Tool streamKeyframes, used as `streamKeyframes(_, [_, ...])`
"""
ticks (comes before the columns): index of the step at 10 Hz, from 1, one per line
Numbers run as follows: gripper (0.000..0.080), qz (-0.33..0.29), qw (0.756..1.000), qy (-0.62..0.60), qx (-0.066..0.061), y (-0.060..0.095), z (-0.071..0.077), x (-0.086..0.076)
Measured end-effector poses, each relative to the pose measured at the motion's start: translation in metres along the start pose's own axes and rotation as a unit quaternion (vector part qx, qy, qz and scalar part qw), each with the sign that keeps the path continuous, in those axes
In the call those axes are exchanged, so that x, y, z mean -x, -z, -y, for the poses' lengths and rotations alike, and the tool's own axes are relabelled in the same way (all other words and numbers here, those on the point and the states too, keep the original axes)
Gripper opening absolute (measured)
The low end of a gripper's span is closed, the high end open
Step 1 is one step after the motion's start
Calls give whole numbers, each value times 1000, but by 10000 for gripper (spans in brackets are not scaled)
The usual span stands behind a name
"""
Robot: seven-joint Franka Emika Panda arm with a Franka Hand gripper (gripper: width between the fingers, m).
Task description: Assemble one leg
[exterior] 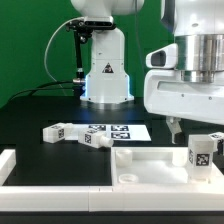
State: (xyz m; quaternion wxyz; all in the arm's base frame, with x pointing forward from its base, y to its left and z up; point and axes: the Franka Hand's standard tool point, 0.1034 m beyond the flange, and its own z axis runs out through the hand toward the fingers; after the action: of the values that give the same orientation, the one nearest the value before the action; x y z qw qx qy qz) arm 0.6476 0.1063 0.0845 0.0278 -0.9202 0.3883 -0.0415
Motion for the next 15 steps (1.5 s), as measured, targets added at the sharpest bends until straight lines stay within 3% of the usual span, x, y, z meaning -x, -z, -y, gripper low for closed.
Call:
streamKeyframes(2, [648,-3,999,52,4,0,-1,-1])
streamKeyframes(4, [648,-25,968,248,9,-5,5,8])
streamKeyframes(6, [648,-25,959,283,12,-5,3,6])
streamKeyframes(7, [648,-25,965,262,12,-5,3,7])
streamKeyframes(8, [562,-25,965,262,12,-5,3,6])
streamKeyframes(9, [426,-26,969,244,11,-5,3,7])
streamKeyframes(10, [426,-26,979,201,10,-5,3,7])
streamKeyframes(11, [283,-26,987,160,10,-5,2,6])
streamKeyframes(15, [284,-40,997,-70,6,-7,-3,3])
